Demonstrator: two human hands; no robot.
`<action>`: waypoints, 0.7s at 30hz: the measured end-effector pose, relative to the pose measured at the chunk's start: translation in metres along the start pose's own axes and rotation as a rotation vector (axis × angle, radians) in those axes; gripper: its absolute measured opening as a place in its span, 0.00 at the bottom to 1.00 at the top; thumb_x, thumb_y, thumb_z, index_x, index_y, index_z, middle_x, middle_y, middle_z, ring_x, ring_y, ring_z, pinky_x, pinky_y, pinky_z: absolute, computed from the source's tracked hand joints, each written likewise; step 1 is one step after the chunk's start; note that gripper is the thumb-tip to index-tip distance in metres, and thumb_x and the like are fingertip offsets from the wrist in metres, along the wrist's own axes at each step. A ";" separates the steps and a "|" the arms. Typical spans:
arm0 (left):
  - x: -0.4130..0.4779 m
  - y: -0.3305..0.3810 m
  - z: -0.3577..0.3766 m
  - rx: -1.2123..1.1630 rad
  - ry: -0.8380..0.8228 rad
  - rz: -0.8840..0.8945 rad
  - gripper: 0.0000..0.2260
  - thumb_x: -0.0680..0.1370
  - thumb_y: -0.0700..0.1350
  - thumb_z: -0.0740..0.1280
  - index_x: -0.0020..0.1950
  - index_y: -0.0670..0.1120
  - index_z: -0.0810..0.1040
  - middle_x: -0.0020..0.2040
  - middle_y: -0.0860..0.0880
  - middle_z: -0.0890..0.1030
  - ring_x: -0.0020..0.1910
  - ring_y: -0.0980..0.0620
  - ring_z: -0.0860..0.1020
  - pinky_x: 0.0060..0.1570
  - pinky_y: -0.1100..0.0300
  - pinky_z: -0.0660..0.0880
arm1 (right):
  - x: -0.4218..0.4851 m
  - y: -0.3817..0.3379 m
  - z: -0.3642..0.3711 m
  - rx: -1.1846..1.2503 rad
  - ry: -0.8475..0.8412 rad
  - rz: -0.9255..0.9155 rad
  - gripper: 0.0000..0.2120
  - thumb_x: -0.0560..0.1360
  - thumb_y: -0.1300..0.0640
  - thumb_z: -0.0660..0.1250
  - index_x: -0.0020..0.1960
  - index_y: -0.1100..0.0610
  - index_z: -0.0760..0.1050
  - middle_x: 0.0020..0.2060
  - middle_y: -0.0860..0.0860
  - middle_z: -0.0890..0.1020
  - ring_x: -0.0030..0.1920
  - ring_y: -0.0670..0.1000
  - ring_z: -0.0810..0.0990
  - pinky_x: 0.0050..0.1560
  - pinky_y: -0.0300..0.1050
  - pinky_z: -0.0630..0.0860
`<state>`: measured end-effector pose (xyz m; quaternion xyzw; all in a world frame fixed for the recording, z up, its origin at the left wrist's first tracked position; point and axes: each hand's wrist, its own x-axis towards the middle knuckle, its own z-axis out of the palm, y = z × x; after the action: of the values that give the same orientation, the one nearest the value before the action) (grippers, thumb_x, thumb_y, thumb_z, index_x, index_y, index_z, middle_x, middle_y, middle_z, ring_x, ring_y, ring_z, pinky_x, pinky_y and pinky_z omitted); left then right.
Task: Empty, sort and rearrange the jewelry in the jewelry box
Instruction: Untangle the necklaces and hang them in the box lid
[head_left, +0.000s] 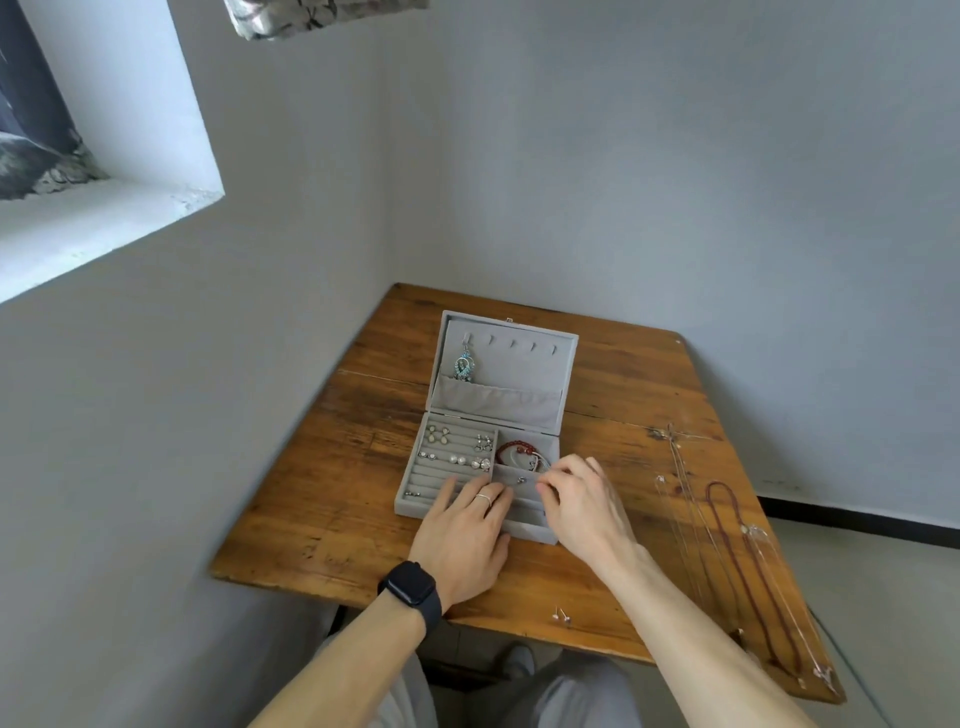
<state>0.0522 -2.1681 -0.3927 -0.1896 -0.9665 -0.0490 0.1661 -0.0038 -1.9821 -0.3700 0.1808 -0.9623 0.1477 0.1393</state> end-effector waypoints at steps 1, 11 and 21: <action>0.000 0.000 0.000 0.004 0.005 0.001 0.23 0.76 0.53 0.66 0.69 0.46 0.77 0.65 0.49 0.79 0.68 0.49 0.74 0.69 0.46 0.69 | -0.003 0.001 0.001 0.005 0.021 0.015 0.09 0.79 0.57 0.67 0.54 0.57 0.85 0.50 0.50 0.80 0.49 0.51 0.74 0.53 0.44 0.76; -0.002 -0.002 0.002 0.089 0.056 0.043 0.22 0.77 0.52 0.70 0.68 0.45 0.78 0.64 0.48 0.81 0.67 0.48 0.76 0.67 0.46 0.72 | -0.022 0.000 0.006 -0.002 -0.047 0.074 0.14 0.80 0.56 0.62 0.62 0.56 0.81 0.61 0.50 0.76 0.55 0.50 0.74 0.57 0.45 0.76; -0.001 0.003 -0.001 0.096 -0.042 -0.011 0.23 0.74 0.51 0.75 0.67 0.45 0.80 0.64 0.47 0.81 0.67 0.49 0.77 0.66 0.44 0.74 | -0.034 -0.013 0.016 0.069 0.002 0.191 0.16 0.82 0.55 0.60 0.67 0.54 0.78 0.72 0.49 0.71 0.65 0.52 0.74 0.59 0.44 0.78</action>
<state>0.0553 -2.1656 -0.3917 -0.1771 -0.9720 0.0005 0.1545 0.0286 -1.9881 -0.3925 0.0928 -0.9694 0.1936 0.1192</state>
